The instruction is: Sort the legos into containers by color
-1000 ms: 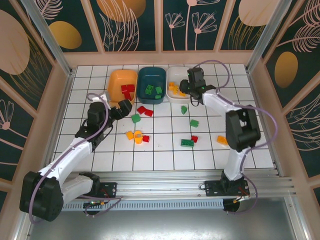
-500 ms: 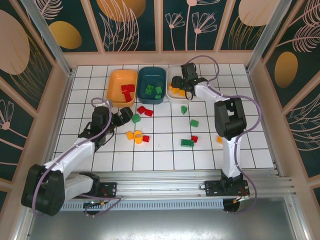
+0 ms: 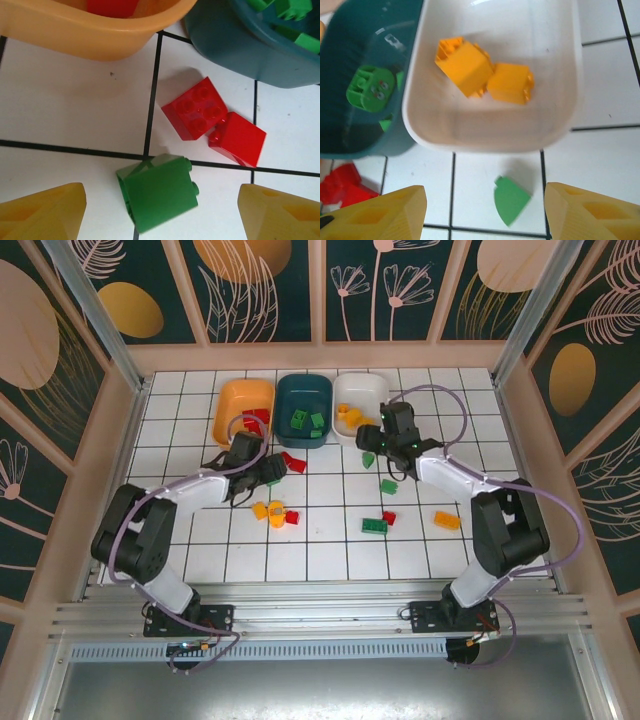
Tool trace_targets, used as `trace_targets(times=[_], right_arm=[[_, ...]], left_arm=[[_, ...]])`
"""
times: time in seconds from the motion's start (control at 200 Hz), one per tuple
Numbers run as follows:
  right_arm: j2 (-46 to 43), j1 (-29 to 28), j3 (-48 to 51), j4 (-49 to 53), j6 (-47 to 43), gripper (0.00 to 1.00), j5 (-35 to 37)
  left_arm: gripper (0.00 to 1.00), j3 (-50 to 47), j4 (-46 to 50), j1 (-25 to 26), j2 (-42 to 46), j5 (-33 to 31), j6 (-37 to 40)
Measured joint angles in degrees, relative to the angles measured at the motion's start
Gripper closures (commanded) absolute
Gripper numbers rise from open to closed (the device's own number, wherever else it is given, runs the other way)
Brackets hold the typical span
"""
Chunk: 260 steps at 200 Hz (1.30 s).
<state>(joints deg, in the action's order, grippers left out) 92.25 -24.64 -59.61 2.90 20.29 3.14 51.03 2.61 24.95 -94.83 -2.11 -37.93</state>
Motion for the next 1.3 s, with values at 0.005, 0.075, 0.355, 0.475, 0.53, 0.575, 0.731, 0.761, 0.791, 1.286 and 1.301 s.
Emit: trace_targets(times=[0.005,0.075,0.355,0.475,0.53,0.575,0.731,0.761,0.791,1.286,1.301], right_arm=[[-0.07,0.0,0.11,0.02,0.0,0.35,0.02],[-1.6,0.0,2.12,-0.04,0.0,0.35,0.28],[-6.47,0.0,6.78,-1.55,-0.04,0.36,0.46],[-7.34,0.02,8.81,-1.88,-0.04,0.36,0.46],[-7.58,0.02,9.62,-2.08,-0.07,0.36,0.46],[-7.74,0.02,10.19,-2.12,-0.09,0.36,0.48],[-9.33,0.02,11.65,-2.6,-0.2,0.36,0.46],[-9.84,0.02,11.8,-2.75,-0.26,0.36,0.46],[-10.29,0.02,11.89,-2.89,-0.26,0.36,0.46],[-14.62,6.49,20.28,-8.98,3.87,0.38,-1.36],[-14.73,6.67,20.55,-9.25,4.11,0.38,-1.44]], left_arm=[[0.21,0.24,0.2,0.15,-0.33,-0.15,0.04],[0.22,2.16,1.31,1.14,-3.02,-1.49,0.42],[0.37,6.88,4.02,2.29,-10.01,-4.26,1.88],[0.49,7.13,4.31,2.29,-10.64,-5.51,2.49],[0.56,7.48,4.57,2.38,-10.64,-6.08,3.26],[0.59,7.8,4.96,2.38,-10.67,-6.27,3.26],[0.64,8.37,7.1,2.38,-10.64,-7.26,4.15],[0.64,8.48,7.58,2.38,-10.54,-7.41,4.28],[0.64,8.57,8.13,2.38,-10.32,-7.5,4.31],[0.64,33.11,10.51,2.93,-11.8,-2.43,7.13],[0.64,34.38,10.43,2.93,-12.74,-2.12,7.15]])
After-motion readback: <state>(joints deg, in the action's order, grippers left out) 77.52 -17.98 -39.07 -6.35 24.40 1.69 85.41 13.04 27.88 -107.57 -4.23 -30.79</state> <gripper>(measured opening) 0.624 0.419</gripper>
